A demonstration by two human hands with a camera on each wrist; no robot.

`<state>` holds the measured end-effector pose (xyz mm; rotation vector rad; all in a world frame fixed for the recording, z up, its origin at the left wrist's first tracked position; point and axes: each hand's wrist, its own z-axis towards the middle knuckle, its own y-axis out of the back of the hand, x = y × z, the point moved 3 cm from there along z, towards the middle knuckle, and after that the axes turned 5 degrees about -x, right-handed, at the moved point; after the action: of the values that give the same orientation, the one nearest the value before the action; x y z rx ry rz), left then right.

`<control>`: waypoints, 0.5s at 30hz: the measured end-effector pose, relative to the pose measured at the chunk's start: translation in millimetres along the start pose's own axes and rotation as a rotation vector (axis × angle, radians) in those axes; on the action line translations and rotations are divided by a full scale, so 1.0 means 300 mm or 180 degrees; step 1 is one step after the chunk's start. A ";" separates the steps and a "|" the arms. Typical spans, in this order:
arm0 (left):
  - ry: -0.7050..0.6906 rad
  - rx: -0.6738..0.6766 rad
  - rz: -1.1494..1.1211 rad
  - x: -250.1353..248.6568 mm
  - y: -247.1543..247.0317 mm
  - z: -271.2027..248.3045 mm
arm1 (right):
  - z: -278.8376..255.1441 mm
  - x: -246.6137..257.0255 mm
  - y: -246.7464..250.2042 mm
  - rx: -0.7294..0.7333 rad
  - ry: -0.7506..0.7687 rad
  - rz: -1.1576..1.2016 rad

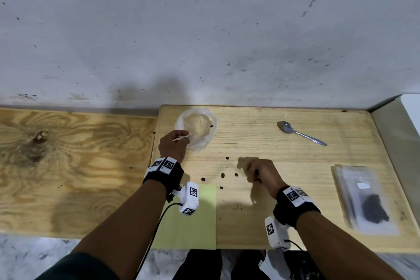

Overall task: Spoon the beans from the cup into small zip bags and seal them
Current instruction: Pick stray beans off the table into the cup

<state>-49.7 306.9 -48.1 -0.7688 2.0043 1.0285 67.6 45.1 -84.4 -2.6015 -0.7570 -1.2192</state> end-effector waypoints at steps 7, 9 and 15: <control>0.0009 -0.0037 -0.0043 -0.005 0.000 -0.013 | -0.001 -0.062 -0.053 0.0029 0.0957 -0.1394; -0.0002 -0.0052 -0.0038 -0.008 0.002 -0.016 | -0.007 -0.054 -0.073 -0.0049 0.0990 -0.1473; -0.0010 -0.0065 -0.0005 0.002 0.010 -0.004 | -0.011 -0.070 -0.074 -0.0250 0.1611 -0.1862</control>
<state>-52.8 307.1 -47.0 -0.7790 1.9930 1.0501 42.5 55.1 -99.4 -2.0132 -1.4120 -1.9823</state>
